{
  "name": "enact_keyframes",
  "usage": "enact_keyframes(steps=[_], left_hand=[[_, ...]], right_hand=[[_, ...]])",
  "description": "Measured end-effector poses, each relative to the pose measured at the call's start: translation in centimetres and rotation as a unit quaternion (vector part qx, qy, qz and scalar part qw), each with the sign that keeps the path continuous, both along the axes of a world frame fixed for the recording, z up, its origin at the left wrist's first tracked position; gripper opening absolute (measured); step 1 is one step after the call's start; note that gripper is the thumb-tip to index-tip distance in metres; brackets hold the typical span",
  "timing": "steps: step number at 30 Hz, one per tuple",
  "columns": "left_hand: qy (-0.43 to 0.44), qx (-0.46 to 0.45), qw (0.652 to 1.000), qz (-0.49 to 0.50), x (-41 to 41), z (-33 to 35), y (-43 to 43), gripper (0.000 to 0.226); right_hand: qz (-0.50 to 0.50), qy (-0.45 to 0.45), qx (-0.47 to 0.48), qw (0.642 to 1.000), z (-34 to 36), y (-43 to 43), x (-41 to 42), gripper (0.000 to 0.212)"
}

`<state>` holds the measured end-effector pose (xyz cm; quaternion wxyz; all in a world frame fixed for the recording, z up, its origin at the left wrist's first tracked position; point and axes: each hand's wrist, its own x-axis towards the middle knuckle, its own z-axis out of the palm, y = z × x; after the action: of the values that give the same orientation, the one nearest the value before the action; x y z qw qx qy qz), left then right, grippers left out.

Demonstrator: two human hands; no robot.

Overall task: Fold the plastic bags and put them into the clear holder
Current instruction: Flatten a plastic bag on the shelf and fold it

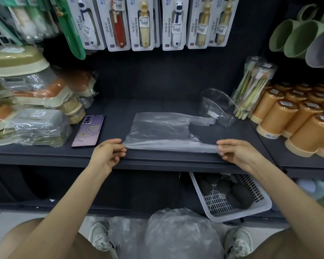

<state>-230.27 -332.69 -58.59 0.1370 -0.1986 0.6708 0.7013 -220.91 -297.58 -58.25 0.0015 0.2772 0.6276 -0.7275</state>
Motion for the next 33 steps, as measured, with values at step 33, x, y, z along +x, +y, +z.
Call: enact_keyframes(steps=[33], left_hand=[[0.431, -0.485, 0.731, -0.212, -4.5, -1.2, 1.7, 0.062]], right_hand=[[0.227, 0.114, 0.670, 0.698, -0.4, -10.6, -9.2, 0.055]])
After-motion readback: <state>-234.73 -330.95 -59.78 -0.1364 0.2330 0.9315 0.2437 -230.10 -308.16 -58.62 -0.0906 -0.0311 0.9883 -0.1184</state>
